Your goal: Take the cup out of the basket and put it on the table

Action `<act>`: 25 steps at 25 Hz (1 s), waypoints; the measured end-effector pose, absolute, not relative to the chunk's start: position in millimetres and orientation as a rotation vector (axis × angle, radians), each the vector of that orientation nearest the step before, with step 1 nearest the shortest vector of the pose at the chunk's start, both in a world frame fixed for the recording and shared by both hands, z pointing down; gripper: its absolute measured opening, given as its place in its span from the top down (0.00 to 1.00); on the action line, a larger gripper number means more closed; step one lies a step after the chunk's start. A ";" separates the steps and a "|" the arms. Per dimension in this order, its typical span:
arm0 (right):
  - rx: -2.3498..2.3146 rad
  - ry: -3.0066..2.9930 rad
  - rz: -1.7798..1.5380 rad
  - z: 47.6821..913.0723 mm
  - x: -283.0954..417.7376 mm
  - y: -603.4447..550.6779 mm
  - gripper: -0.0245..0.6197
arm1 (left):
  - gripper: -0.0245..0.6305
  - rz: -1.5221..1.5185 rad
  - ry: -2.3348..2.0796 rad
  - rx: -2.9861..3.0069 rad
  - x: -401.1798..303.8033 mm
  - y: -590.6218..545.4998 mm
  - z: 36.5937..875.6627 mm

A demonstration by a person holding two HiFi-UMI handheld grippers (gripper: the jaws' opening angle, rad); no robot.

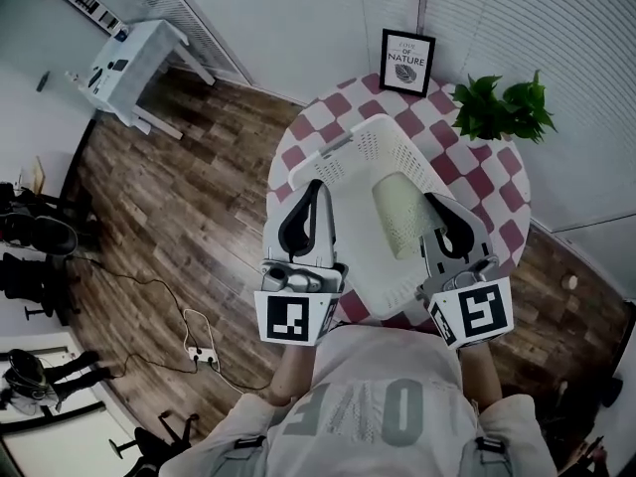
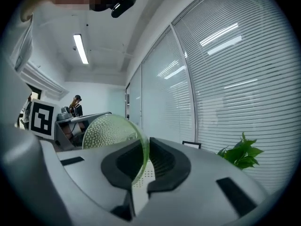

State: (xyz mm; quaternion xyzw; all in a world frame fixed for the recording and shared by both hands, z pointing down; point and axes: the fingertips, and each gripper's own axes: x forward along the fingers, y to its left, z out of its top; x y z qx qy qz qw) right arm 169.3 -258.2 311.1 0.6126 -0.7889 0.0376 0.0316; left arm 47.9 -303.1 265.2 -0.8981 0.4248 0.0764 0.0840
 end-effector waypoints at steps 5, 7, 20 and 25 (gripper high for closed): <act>1.977 -2.411 0.082 312.6 180.7 -243.8 0.92 | 0.96 0.222 1.261 -2.685 50.4 -301.4 268.4; 1.999 -2.416 0.107 316.5 184.8 -239.6 0.92 | 0.96 0.212 1.257 -2.695 53.6 -300.2 271.6; 2.013 -2.316 0.058 321.7 186.8 -231.7 0.92 | 0.96 0.220 1.203 -2.722 66.5 -291.7 273.1; 1.996 -2.323 0.051 323.2 182.8 -232.8 0.92 | 0.96 0.216 1.214 -2.719 64.3 -293.7 274.1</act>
